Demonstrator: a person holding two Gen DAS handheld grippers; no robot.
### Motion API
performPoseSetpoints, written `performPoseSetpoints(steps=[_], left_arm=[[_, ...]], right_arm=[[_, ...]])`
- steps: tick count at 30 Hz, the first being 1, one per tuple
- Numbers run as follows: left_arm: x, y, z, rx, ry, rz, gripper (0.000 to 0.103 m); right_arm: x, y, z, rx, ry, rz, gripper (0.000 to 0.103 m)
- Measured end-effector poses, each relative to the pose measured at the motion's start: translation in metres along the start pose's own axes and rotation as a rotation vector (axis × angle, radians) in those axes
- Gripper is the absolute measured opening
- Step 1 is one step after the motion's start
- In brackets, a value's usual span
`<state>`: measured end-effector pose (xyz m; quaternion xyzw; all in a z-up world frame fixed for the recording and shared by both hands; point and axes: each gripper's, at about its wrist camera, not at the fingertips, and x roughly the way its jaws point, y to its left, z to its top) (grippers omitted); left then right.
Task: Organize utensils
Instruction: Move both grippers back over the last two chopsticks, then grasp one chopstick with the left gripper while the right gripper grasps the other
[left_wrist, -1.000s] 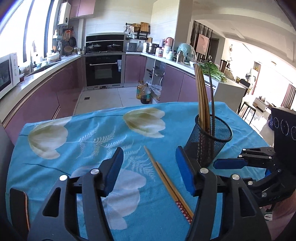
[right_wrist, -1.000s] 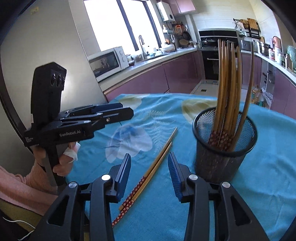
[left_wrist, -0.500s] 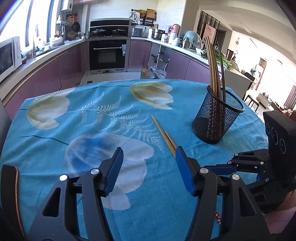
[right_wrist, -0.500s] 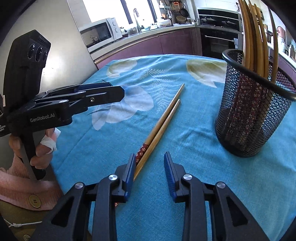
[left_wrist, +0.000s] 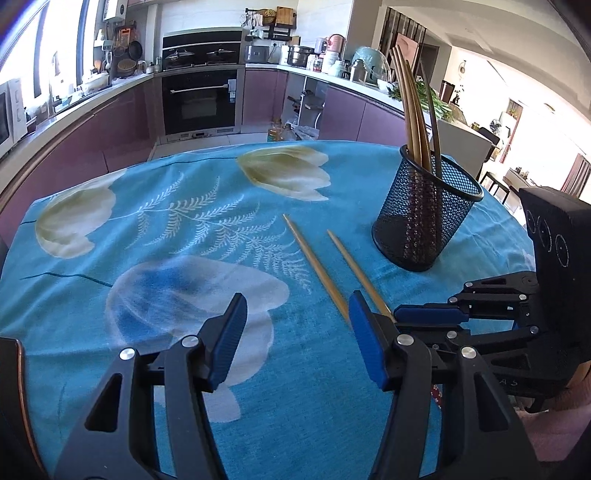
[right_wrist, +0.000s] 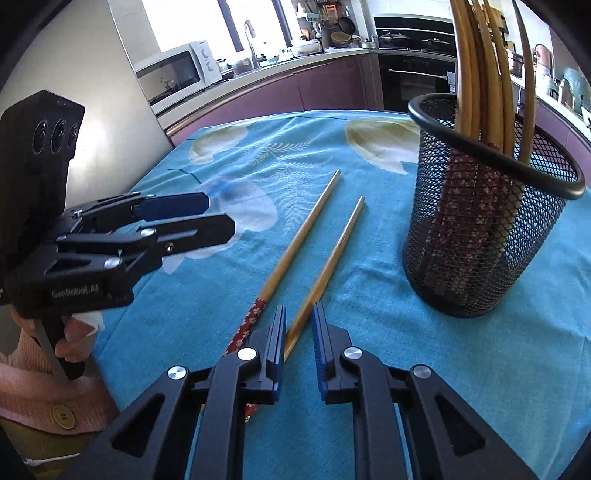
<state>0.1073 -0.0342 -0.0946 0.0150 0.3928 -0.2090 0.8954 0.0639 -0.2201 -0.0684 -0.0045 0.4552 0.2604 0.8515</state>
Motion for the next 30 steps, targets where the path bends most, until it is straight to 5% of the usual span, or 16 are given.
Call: performPoseSetpoints(steps=[30], left_arm=[[0.057,-0.021,0.016,0.057,0.148,-0.018,0.03]], right_arm=[[0.0,-0.018,0.005,0.038,-0.024,-0.013,0.012]])
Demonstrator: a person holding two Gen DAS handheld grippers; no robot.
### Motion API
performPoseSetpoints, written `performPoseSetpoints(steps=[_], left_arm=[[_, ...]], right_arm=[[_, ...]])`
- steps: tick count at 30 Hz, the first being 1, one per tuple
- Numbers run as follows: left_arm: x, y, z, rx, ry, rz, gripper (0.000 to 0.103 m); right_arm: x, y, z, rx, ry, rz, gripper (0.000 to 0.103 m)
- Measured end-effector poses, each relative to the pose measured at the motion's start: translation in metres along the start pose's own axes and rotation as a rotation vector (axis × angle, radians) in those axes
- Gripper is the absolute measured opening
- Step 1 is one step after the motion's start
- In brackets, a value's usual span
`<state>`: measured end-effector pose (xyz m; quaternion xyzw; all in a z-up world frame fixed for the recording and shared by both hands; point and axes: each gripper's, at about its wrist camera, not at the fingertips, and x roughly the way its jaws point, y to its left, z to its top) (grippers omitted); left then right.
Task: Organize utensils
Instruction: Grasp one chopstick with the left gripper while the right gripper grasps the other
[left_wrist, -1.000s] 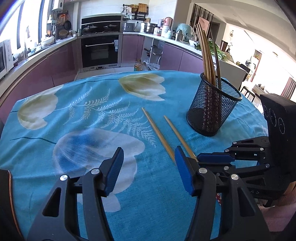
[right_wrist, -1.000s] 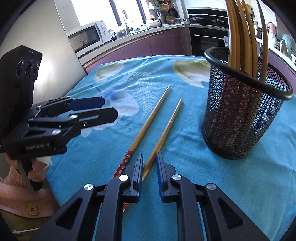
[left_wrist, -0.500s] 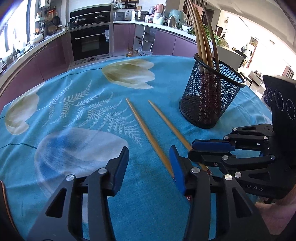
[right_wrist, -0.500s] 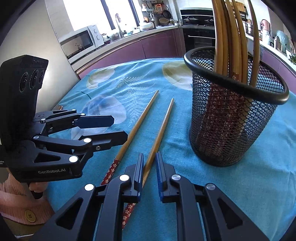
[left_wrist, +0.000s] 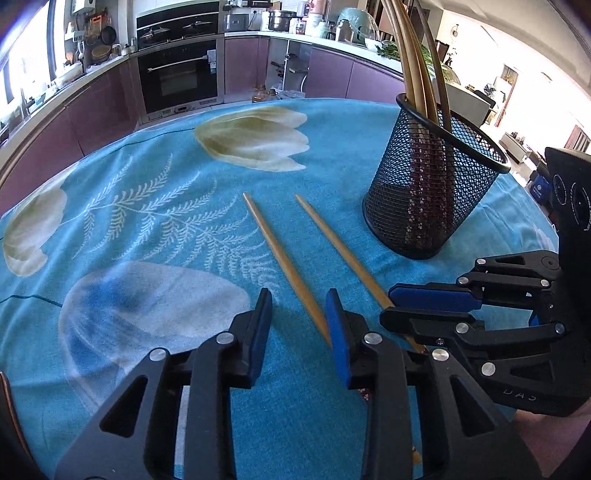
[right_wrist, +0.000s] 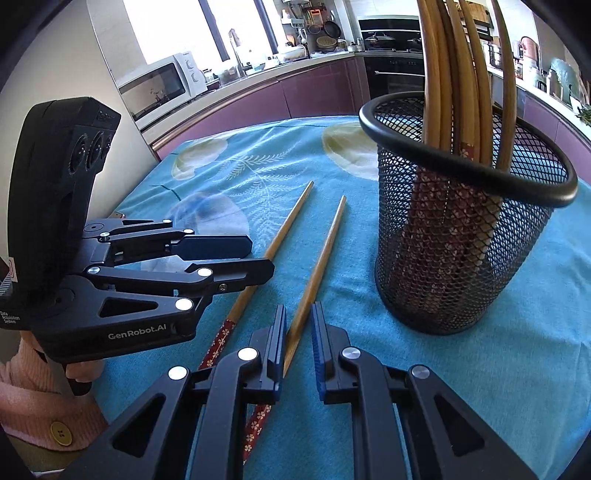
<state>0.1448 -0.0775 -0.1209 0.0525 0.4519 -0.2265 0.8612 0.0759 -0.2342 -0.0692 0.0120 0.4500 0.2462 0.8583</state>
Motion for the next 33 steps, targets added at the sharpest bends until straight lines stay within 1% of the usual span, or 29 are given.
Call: performPoseSetpoints(steps=[3,5,11,21,27,33], left_arm=[[0.001,0.0,0.0,0.0,0.004,-0.001,0.024],[-0.001,-0.001,-0.002,-0.001,0.01,-0.013,0.017],[0.0,0.0,0.0,-0.005,0.006,0.007,0.018],[0.005,0.004,0.005,-0.027,0.003,0.018,0.017],[0.001,0.004,0.001,-0.052,-0.002,0.013,0.012],[-0.001,0.007,-0.003,-0.076,-0.004,0.019,0.008]], right_arm=[[0.0,0.0,0.001,0.001,-0.001,-0.003,0.012],[0.0,0.0,0.001,-0.001,-0.003,-0.008,0.012],[0.003,0.001,0.005,-0.001,-0.007,-0.023,0.012],[0.009,0.003,0.007,0.004,-0.015,-0.034,0.012],[0.007,-0.001,0.006,0.026,-0.021,-0.025,0.01],[0.003,-0.011,0.003,0.085,-0.026,0.012,0.006]])
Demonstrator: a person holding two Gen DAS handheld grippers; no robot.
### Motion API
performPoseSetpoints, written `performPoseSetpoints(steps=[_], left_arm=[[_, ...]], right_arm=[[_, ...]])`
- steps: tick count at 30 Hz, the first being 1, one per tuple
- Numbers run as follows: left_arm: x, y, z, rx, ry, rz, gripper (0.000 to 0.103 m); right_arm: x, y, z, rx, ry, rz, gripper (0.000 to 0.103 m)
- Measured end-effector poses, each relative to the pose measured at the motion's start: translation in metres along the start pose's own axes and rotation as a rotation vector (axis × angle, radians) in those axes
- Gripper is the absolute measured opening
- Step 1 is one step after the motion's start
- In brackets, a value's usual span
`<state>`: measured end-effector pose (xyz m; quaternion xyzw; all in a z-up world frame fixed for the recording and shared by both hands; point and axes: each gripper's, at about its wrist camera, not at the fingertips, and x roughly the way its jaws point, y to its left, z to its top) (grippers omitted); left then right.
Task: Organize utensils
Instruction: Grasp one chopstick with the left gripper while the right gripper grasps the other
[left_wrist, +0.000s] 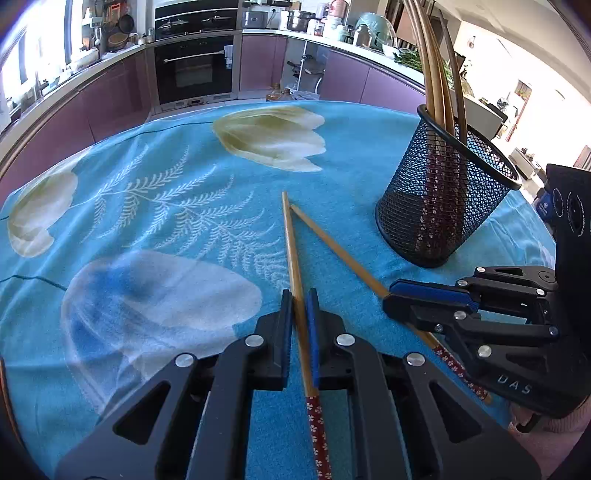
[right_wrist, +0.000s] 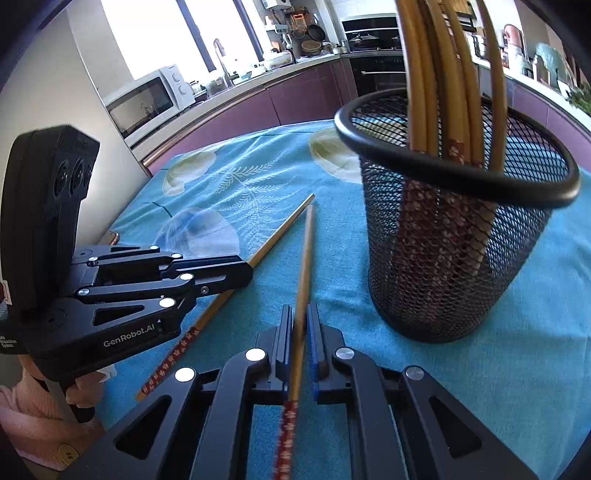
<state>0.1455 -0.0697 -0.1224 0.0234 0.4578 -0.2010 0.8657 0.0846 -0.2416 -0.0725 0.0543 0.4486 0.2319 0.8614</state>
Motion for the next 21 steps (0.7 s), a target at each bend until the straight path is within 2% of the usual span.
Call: performPoseSetpoints(steps=[8,15,19,21], left_arm=[[-0.005,0.0,-0.008,-0.009,0.005,-0.002,0.008],[-0.007,-0.01,-0.012,0.039,0.015,-0.003,0.008],[-0.004,-0.014,-0.01,0.075,0.019,0.008,0.017],[-0.002,-0.015,-0.008,0.085,0.02,0.014,0.017]], right_arm=[[-0.009,0.003,0.0,-0.002,-0.016,0.033,0.006],[0.001,0.009,0.001,-0.029,0.016,0.021,0.006],[0.004,0.012,-0.001,-0.046,0.019,0.002,0.008],[0.005,0.013,-0.001,-0.057,0.018,-0.008,0.008]])
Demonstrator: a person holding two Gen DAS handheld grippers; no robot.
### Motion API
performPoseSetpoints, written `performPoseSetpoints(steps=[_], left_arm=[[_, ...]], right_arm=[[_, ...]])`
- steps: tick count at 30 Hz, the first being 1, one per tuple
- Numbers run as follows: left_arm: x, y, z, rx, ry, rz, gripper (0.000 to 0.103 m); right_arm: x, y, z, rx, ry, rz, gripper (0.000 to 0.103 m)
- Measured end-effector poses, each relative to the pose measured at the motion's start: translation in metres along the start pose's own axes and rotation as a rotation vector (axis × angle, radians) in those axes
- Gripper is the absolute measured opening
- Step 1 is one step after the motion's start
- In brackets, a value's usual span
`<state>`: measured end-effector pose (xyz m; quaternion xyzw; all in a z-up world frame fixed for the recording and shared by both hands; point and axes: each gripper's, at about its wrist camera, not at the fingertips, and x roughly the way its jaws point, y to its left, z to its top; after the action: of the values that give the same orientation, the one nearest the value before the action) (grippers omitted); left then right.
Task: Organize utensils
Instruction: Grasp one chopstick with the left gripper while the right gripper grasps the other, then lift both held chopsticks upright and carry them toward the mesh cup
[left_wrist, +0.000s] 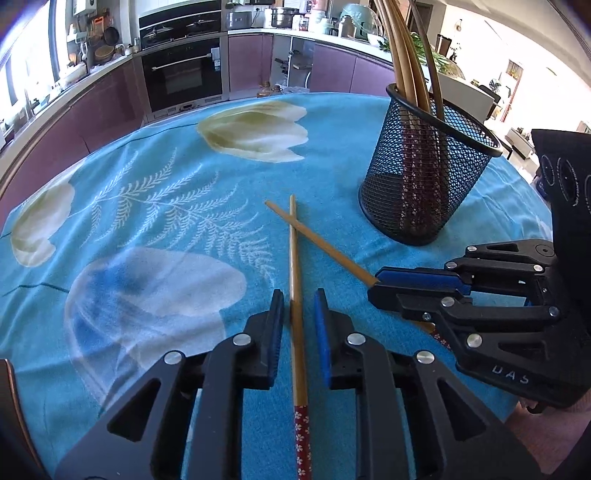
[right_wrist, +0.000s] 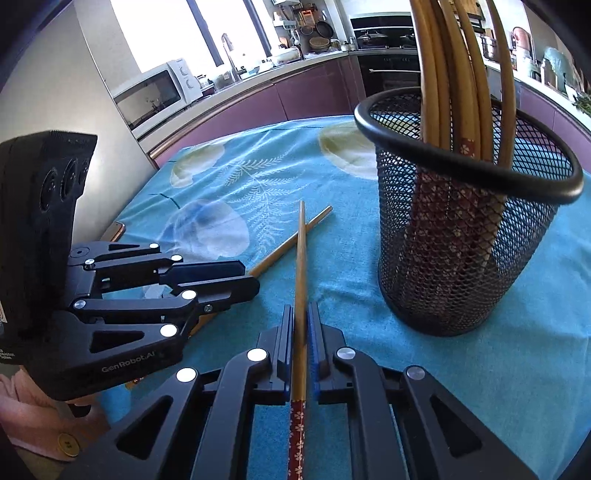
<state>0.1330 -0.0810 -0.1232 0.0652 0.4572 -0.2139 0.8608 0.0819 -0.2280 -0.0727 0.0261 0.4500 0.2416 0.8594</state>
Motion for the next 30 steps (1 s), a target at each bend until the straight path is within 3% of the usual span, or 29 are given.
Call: performPoseSetpoints(steps=[5,10,30], left_arm=[[0.006,0.0,0.008,0.007,0.0,0.006,0.017],[0.009,-0.001,0.011,-0.002,-0.006,0.016,0.008],[-0.021,0.009,0.007,-0.069,-0.065,-0.048,0.007]], right_arm=[[0.004,0.002,0.002,-0.008,-0.001,-0.006,0.008],[0.006,0.003,0.003,-0.013,-0.006,-0.011,0.008],[-0.024,-0.001,0.006,0.018,-0.081,0.076,0.006]])
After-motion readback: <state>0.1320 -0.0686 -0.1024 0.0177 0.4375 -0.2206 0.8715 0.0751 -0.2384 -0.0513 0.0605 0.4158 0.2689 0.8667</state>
